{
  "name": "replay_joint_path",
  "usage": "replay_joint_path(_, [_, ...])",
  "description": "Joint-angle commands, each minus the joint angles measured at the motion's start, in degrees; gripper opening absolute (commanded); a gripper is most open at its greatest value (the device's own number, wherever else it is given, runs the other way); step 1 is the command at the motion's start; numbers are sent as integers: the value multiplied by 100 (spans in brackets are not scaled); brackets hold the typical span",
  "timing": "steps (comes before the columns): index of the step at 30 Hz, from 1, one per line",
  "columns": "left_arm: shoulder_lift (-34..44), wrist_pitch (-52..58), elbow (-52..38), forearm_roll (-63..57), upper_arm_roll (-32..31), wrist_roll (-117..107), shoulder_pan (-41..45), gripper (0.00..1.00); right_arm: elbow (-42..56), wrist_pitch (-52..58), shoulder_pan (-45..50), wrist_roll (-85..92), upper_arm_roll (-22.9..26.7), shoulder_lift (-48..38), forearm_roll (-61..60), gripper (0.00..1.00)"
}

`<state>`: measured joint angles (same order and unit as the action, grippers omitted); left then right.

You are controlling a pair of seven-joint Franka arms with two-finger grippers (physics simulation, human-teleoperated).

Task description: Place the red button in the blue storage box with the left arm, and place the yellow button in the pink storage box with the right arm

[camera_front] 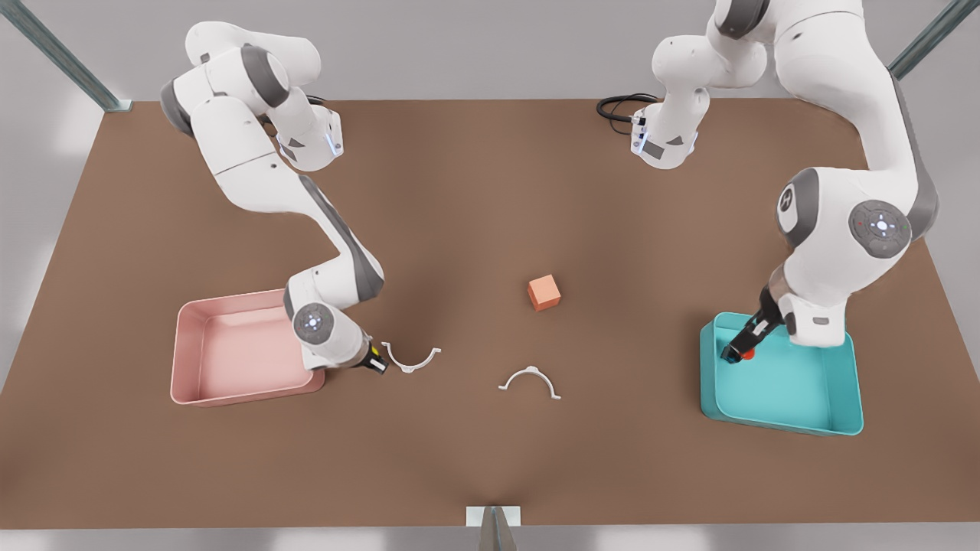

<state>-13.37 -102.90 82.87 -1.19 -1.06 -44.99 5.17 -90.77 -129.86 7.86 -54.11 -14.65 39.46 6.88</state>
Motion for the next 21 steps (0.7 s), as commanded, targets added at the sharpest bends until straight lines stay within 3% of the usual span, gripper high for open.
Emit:
replay_joint_path(1, [431, 1571, -78, 128, -79, 4578, -201, 100, -2, 558, -13, -636, -12, -176, 94, 30])
replay_joint_path(11, [651, 2204, -262, 102, -123, 4649, -192, 100, -20, 1885, -1155, 1649, -152, -931, 77, 30])
replay_joint_path(20, [625, 2151, -271, 110, -61, 4649, -192, 100, -160, 1886, -1920, 2976, -73, -844, 103, 32])
replay_joint_path(21, [625, 2151, -271, 110, -61, 4657, -192, 100, -169, 1912, -1964, 3020, -73, -817, 103, 37])
